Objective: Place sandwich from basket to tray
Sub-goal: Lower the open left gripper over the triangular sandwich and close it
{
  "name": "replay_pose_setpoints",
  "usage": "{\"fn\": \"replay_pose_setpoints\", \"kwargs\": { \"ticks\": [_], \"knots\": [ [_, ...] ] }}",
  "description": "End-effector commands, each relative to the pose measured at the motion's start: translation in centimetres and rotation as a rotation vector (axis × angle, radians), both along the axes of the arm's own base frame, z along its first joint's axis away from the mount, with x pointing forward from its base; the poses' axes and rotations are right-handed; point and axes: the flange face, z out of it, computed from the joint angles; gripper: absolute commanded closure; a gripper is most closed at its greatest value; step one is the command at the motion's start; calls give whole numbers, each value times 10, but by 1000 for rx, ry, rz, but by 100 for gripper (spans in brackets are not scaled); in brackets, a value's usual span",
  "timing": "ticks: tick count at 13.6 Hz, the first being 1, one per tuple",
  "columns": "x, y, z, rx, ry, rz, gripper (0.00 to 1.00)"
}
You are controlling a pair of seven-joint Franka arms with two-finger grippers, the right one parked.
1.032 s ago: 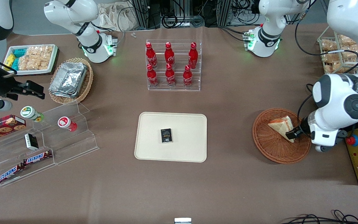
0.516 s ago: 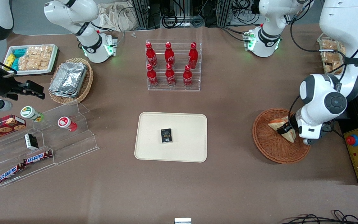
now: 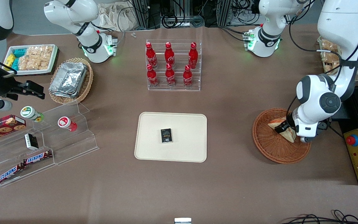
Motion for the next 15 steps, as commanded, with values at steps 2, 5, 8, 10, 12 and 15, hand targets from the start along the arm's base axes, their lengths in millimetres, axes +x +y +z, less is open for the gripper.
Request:
{"fn": "replay_pose_setpoints", "kwargs": {
  "ticks": [2, 5, 8, 10, 12, 15],
  "knots": [
    [11, 1, -2, 1, -28, 58, 55],
    [15, -2, 1, 2, -33, 76, 100],
    [27, -5, 23, 8, -44, 59, 100],
    [46, -6, 60, 17, 24, -20, 100],
    [68, -4, 112, 13, 67, -102, 100],
    [92, -53, 198, -18, 95, -330, 100]
  ]
}}
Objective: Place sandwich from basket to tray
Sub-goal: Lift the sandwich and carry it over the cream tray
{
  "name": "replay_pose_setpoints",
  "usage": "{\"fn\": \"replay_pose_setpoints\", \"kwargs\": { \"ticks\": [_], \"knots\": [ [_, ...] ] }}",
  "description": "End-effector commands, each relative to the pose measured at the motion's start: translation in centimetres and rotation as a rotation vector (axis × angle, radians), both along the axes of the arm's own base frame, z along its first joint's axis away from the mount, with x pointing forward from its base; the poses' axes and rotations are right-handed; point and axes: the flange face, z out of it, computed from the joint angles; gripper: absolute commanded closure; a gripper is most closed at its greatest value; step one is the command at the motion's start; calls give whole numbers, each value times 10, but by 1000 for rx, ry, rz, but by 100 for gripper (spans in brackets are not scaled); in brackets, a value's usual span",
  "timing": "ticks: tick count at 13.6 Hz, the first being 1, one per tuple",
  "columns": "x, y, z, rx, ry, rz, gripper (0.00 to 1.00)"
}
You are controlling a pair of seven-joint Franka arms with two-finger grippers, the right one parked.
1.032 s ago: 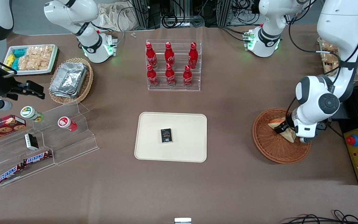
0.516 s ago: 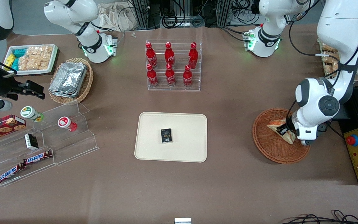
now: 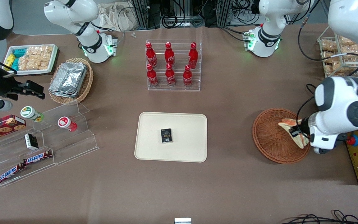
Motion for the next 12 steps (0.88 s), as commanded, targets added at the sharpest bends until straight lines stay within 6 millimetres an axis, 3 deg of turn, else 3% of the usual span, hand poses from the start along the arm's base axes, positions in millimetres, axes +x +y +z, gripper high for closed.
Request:
{"fn": "replay_pose_setpoints", "kwargs": {
  "ticks": [1, 3, 5, 8, 10, 12],
  "knots": [
    [18, -57, 69, -35, 7, -213, 100],
    [14, -127, 94, -43, -18, -324, 100],
    [13, -203, 86, -71, -37, -410, 100],
    [2, -326, 17, -83, -11, -447, 100],
    [-2, -362, -25, -105, -40, -452, 100],
    [-3, -373, -67, -115, -14, -468, 100]
  ]
}}
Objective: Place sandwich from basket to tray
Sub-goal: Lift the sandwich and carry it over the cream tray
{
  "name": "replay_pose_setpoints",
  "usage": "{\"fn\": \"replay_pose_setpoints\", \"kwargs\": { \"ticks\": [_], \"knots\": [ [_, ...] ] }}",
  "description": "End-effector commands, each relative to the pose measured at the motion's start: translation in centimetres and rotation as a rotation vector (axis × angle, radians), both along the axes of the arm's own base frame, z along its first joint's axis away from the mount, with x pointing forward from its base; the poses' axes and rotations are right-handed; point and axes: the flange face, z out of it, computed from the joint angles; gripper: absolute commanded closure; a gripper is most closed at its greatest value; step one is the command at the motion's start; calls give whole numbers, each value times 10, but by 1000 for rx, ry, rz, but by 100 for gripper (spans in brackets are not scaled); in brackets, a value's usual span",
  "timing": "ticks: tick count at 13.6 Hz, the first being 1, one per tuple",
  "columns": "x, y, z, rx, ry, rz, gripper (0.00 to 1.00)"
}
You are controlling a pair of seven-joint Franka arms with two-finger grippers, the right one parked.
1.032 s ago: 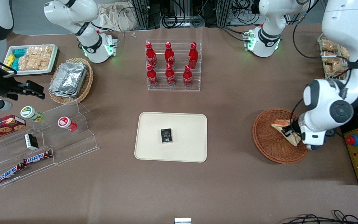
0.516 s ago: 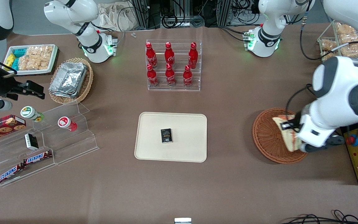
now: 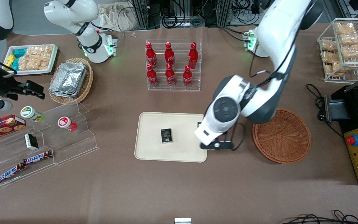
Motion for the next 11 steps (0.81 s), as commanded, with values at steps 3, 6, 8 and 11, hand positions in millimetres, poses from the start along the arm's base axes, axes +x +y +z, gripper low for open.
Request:
{"fn": "replay_pose_setpoints", "kwargs": {
  "ticks": [3, 6, 8, 11],
  "knots": [
    [-4, -29, -58, 2, 22, -25, 100],
    [-10, -49, -87, -15, -4, -11, 100],
    [-13, -50, -97, -6, 3, -9, 95],
    [-13, -49, -107, -7, 2, -8, 72]
  ]
}}
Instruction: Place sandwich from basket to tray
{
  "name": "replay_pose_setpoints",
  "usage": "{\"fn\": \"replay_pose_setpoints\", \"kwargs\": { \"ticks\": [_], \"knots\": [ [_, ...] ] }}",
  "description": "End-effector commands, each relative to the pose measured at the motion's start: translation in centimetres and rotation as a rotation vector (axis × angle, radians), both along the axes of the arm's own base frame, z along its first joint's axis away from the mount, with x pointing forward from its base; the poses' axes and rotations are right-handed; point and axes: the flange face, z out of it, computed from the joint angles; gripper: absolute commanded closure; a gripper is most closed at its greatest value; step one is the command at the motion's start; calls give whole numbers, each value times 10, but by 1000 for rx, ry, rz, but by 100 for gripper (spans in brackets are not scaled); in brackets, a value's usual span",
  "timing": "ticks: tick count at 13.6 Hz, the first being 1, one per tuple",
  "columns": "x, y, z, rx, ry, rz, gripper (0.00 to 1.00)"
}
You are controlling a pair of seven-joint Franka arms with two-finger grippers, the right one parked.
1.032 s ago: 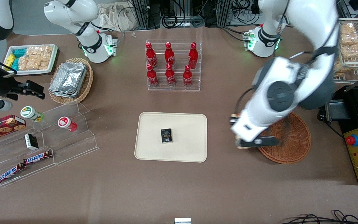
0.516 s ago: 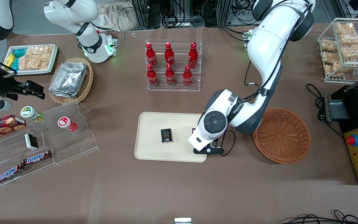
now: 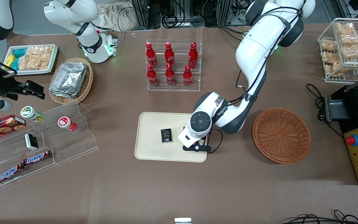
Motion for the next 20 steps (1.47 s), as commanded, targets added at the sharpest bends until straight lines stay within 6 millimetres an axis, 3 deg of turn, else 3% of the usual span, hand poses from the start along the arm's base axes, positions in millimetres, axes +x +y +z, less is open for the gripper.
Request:
{"fn": "replay_pose_setpoints", "kwargs": {
  "ticks": [1, 3, 7, 9, 10, 12, 14, 16, 17, 19, 20],
  "knots": [
    [7, 0, -3, 5, -21, 16, 51],
    [8, 0, -2, 0, -30, 14, 5],
    [17, 7, 23, -13, -55, 35, 1],
    [29, 26, 63, -20, -86, 59, 1],
    [38, 44, 81, -16, -79, 82, 1],
    [39, 79, 140, 31, -50, 104, 1],
    [51, 154, 196, 54, 0, 162, 1],
    [43, 207, 251, 6, 13, 39, 1],
    [37, 248, 269, -19, 33, 10, 1],
    [9, 309, 287, -13, 30, -37, 1],
    [-1, 341, 286, -15, 2, -48, 1]
  ]
}}
